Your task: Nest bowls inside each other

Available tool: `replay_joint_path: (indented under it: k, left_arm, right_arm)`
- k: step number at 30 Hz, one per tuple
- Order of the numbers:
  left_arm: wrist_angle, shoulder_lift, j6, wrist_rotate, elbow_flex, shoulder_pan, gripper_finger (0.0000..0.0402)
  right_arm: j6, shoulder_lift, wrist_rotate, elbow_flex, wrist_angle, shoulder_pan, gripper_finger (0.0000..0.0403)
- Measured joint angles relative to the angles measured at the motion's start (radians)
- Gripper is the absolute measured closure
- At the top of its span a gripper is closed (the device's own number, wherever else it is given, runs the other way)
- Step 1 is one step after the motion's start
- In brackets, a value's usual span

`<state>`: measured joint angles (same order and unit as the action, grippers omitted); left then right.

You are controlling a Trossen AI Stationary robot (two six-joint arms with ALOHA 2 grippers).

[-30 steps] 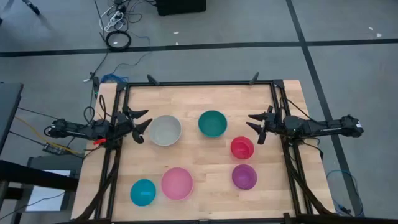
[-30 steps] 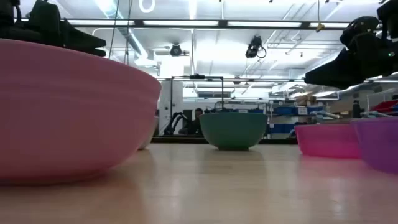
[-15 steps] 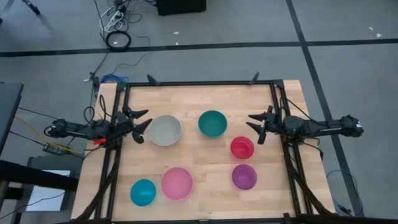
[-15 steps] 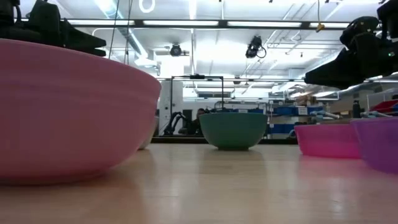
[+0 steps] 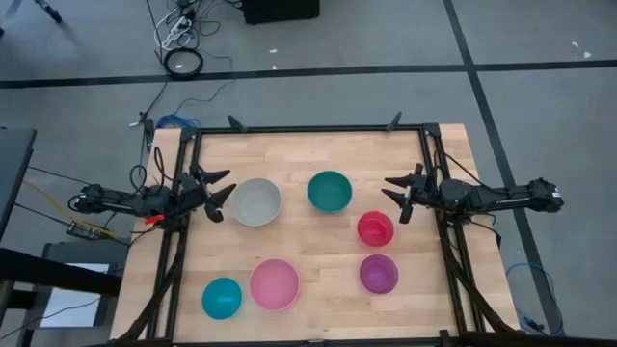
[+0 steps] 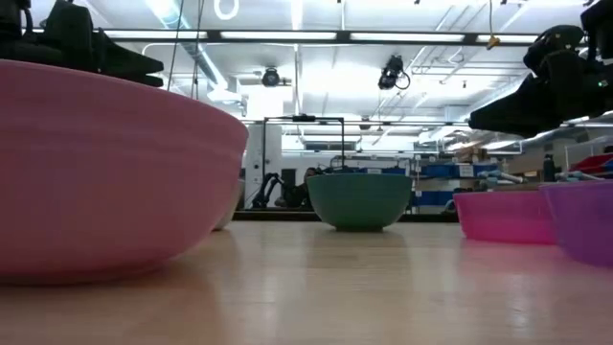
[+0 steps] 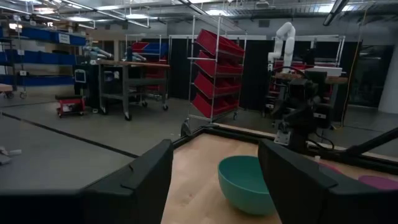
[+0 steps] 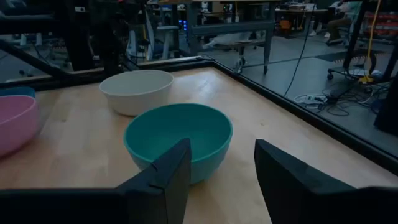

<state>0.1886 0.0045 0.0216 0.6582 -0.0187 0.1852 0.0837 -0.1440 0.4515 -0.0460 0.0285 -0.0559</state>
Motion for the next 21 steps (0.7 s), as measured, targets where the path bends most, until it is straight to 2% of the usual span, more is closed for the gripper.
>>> replay_joint_path:
  k: [4,8,9,11,13,14,17,21]
  left_arm:
    - [0.000,0.000,0.000,0.000,0.000,0.000,0.0156]
    - [0.000,0.000,-0.003,0.000,0.000,0.000,0.0156]
    - [0.005,0.000,-0.029,0.000,0.000,0.000,0.0156]
    - [0.036,0.000,-0.205,-0.024,0.000,0.000,0.0156]
    - [0.093,0.001,-0.345,-0.029,0.000,-0.002,0.0156]
    - [0.114,0.002,-0.353,-0.031,0.000,-0.002,0.0156]
    - [0.053,0.012,-0.310,-0.077,-0.032,-0.002,0.0156]
    - [-0.186,0.081,-0.249,-0.058,-0.195,-0.002,0.0156]
  right_arm:
    - [0.020,0.000,0.000,0.000,-0.076,0.000,0.0237]
    - [0.205,0.000,-0.011,0.000,-0.198,-0.003,0.0237]
    - [0.240,0.000,-0.011,0.000,-0.238,-0.003,0.0237]
    - [0.267,0.000,-0.030,0.000,-0.318,-0.001,0.0237]
    - [0.219,-0.004,-0.109,0.000,-0.414,-0.001,0.0237]
    - [0.190,-0.011,-0.150,-0.004,-0.448,-0.002,0.0237]
    - [0.155,-0.061,-0.199,-0.068,-0.420,-0.003,0.0237]
    - [0.167,-0.225,-0.164,-0.254,-0.212,-0.003,0.0237]
